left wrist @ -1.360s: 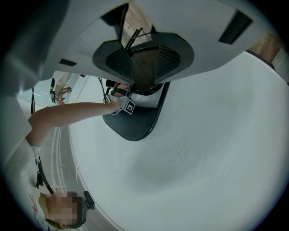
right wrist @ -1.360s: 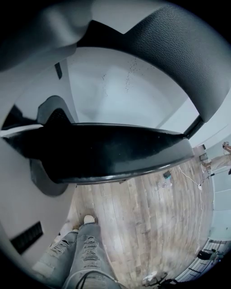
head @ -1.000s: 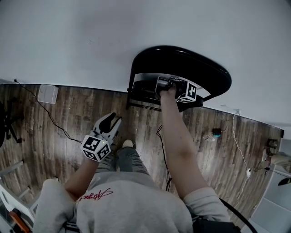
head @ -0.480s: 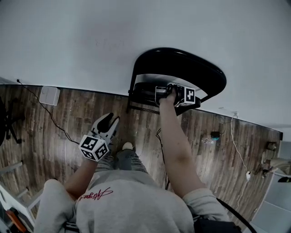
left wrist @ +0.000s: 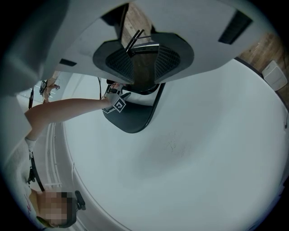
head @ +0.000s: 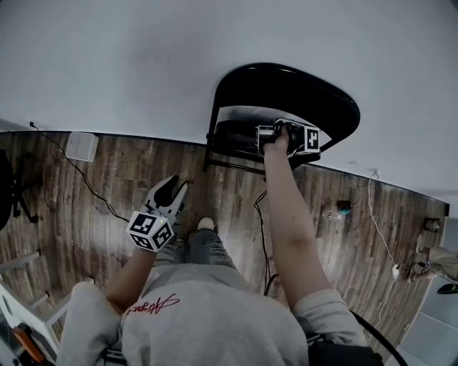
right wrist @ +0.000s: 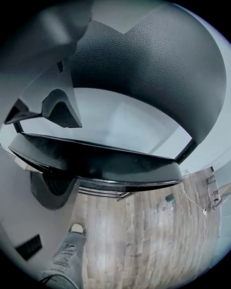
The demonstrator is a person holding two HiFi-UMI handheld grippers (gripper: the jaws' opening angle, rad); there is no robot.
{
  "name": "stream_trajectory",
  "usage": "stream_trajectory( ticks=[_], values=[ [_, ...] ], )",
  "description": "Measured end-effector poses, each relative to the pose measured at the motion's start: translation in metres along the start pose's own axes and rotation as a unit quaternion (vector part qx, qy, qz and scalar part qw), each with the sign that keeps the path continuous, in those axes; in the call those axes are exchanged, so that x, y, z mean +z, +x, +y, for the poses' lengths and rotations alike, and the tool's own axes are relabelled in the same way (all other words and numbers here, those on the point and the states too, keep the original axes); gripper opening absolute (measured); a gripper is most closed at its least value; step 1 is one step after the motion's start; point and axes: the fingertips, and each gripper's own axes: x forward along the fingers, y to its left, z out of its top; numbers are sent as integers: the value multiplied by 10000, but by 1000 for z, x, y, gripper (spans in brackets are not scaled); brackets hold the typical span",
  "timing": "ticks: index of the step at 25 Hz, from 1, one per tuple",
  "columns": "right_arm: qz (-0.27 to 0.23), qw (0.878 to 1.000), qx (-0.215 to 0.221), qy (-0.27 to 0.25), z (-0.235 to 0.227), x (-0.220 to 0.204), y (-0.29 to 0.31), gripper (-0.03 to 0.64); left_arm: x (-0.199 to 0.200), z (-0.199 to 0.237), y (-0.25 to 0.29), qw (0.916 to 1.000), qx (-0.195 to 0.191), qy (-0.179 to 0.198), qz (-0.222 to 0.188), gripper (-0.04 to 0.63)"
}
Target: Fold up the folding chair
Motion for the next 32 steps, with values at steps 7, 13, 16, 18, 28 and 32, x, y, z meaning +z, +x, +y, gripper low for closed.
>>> stream_trajectory(
  ticks=[7, 13, 16, 18, 28, 32],
  values=[
    [164, 9986, 507, 75, -14, -11, -25, 261, 3, -6, -7, 9999, -84, 82, -37, 152],
    [1163, 9621, 2399, -568, -17, -79, -115, 259, 29, -29, -7, 9976, -461, 370, -353, 150],
    [465, 9168, 3364, -2099, -16, -94, -189, 248, 57, -49, -14, 9928, -783, 574, -702, 150],
    [-323, 8785, 3660, -3054, -19, -100, -241, 155, 75, -66, -29, 9881, -989, 680, -957, 150],
    [-3538, 6139, 4205, -5667, -79, -185, -447, 26, 105, -139, -161, 9621, -1520, 1393, -1786, 102],
    [-4090, 5883, 3735, -5892, -115, -210, -472, 18, 97, -156, -200, 9498, -1389, 2048, -1916, 49]
  ],
)
